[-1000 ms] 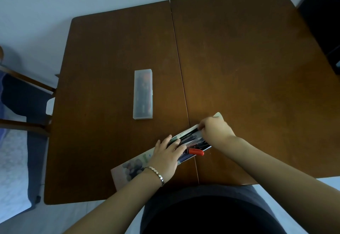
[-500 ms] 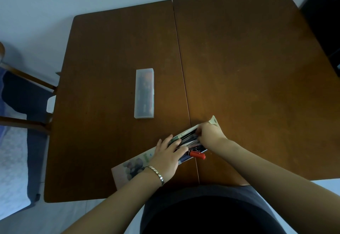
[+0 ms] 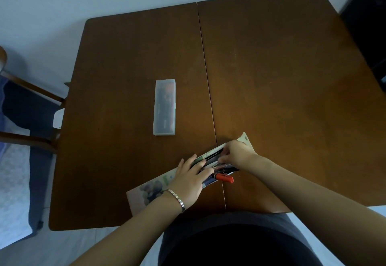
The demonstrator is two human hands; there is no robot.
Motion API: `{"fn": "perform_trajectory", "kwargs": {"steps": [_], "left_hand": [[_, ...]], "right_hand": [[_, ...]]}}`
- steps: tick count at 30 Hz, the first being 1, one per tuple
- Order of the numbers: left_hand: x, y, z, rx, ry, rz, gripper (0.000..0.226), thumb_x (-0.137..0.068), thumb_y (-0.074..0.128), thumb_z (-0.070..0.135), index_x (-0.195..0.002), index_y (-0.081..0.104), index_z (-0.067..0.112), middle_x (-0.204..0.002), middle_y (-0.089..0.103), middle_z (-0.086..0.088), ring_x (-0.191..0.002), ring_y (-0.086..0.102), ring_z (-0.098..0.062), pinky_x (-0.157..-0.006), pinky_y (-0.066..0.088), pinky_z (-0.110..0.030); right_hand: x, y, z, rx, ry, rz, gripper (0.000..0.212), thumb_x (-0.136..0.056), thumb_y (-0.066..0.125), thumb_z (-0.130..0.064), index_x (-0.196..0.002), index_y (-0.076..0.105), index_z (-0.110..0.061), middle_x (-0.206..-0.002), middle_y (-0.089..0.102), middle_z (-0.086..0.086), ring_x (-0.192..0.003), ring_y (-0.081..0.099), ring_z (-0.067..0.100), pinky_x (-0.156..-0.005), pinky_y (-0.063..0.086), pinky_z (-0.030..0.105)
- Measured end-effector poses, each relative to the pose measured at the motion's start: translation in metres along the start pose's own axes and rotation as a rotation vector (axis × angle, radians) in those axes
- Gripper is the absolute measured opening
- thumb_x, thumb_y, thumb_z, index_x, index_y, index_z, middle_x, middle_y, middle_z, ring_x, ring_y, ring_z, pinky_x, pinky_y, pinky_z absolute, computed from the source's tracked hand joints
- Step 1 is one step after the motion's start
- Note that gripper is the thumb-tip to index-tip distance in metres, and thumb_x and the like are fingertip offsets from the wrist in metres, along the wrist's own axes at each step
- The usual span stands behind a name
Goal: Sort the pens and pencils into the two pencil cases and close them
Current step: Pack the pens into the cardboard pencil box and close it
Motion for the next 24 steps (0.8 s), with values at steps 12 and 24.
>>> {"fn": "perform_trajectory", "kwargs": {"steps": [12,24], "left_hand": [[0.001,0.005,-0.003,-0.006,0.044,0.061,0.048,-0.098,0.037,0.01,-0.142,0.031,0.027,-0.153,0.025,0.006,-0.147,-0.003,-0.022,-0.118,-0.004,-0.045],[0.006,-0.005,0.002,-0.049,0.178,0.292,0.082,-0.039,0.093,0.01,-0.104,0.048,0.03,-0.078,0.065,0.003,-0.099,0.068,-0.03,-0.08,0.052,-0.048]], "right_hand": [[0.005,-0.007,0.001,-0.071,-0.235,-0.131,0.034,-0.089,0.06,-0.011,-0.122,0.06,-0.005,-0.127,0.059,0.007,-0.114,0.055,0.018,-0.097,0.041,0.023],[0.001,-0.014,0.002,0.174,-0.283,0.017,0.032,-0.097,0.04,-0.008,-0.124,0.056,-0.014,-0.126,0.051,0.007,-0.113,0.052,0.022,-0.098,0.045,0.03]]}}
Point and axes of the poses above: each hand's wrist, its own x-axis away from the middle knuckle, its own y-axis out of the palm, z = x × y, the point moved 8 cm from there along -x, towards the middle knuckle
